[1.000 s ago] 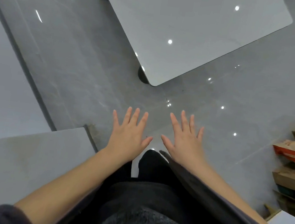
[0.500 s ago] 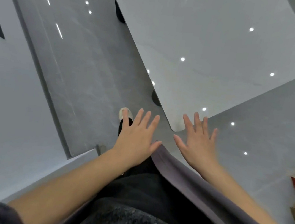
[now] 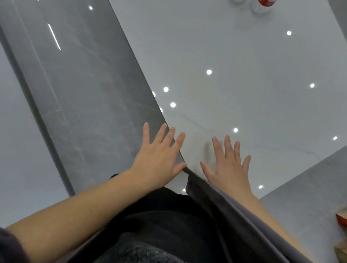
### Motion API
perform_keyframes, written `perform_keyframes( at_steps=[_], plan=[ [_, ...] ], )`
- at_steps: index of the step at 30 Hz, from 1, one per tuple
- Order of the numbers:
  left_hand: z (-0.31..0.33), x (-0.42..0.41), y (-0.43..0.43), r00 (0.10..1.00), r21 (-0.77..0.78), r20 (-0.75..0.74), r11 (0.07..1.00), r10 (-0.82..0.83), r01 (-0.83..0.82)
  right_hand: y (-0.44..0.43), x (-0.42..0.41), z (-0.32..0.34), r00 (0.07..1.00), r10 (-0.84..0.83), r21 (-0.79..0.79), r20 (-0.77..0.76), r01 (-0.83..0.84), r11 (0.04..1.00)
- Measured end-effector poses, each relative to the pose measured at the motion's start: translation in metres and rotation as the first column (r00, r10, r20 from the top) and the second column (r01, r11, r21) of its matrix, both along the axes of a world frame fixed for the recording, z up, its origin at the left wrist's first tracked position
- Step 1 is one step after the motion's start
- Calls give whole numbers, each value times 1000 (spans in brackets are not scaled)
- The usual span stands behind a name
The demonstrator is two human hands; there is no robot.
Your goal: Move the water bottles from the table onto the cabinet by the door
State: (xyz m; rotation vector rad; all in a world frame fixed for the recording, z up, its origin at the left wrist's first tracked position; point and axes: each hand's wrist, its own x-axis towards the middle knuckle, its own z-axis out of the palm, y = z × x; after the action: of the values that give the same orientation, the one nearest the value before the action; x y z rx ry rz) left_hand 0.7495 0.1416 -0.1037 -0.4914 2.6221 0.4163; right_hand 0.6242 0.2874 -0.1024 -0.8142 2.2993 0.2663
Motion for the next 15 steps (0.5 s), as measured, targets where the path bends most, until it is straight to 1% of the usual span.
perform_keyframes(
  at_steps=[7,11,15],
  plan=[
    [2,-41,-49,997,38,-11,996,-76,77,-47,-29,9,994,-106,-34,-29,105,994],
    [-1,-67,-89,983,25,-48,984,-176,177,-84,-44,10,975,-218,-62,-47,215,975],
    [-8,-101,-146,965,5,-67,967,-252,253,-132,-54,5,937,-348,-75,-33,345,935]
  ],
)
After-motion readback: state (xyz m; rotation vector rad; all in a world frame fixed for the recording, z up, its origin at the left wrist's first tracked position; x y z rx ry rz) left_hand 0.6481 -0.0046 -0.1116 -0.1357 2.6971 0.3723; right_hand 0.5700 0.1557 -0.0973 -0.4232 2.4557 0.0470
